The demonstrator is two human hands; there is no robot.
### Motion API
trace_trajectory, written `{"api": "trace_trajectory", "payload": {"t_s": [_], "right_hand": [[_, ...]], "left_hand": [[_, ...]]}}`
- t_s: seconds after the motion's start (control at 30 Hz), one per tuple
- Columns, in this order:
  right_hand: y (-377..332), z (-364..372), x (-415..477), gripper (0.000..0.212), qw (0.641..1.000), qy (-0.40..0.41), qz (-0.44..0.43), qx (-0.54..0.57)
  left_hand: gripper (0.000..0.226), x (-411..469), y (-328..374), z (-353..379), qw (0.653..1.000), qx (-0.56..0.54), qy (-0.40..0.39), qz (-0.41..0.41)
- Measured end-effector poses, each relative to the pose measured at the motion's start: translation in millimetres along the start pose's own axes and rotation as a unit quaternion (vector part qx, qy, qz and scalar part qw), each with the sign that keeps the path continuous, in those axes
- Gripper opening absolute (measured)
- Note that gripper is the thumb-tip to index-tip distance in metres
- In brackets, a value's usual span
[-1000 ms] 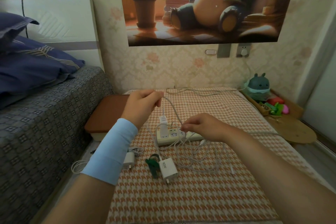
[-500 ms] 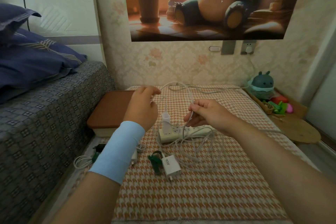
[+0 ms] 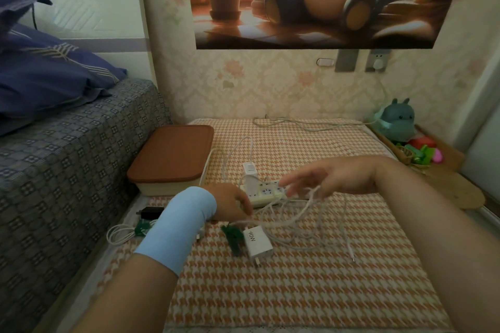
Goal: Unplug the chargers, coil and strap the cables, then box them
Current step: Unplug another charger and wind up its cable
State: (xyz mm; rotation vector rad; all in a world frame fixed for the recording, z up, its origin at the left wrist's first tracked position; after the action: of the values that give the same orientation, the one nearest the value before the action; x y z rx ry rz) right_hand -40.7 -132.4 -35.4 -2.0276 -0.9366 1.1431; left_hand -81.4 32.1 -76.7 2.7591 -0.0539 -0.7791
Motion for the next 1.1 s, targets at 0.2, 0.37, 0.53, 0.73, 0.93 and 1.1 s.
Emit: {"api": "trace_trajectory", "payload": {"t_s": [0.2,0.37,0.53,0.73,0.93,1.1], "right_hand": [[20,-43,24,0.032,0.944,0.323,-0.005,0.069],[46,-16,49,0.026,0.957,0.235,0.139,-0.101],[53,-16,43,0.048,0.941,0.196,0.189,-0.201],[15,-42,4,0.045,0.895,0.352,0.11,-0.249],[-38,-43,-30,0.06,0.831,0.44,0.047,-0.338],[-25,-43,-33,0.031,0.825,0.4,0.172,-0.361]], "left_hand": [[0.025,26,2,14,0.997,0.068,-0.005,-0.027],[0.018,39,24,-5,0.99,-0.013,0.135,0.025],[0.022,46,32,-3,0.981,-0.072,0.174,0.055],[0.021,50,36,1,0.985,-0.067,0.151,0.043],[0.036,54,25,20,0.996,-0.026,0.091,-0.005],[0.014,29,38,-21,0.963,-0.078,0.256,0.042]]}}
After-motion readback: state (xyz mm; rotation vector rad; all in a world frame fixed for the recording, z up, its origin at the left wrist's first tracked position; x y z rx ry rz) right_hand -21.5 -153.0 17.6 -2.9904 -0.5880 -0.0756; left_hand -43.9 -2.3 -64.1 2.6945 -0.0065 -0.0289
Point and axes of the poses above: each hand's wrist, its own x-axis towards the middle knuckle, its own z-axis out of the palm, y = z × x, the point moved 10 cm from there along x, towards the middle knuckle, and after that the axes turned 5 degrees about -y, right-handed, at the moved point
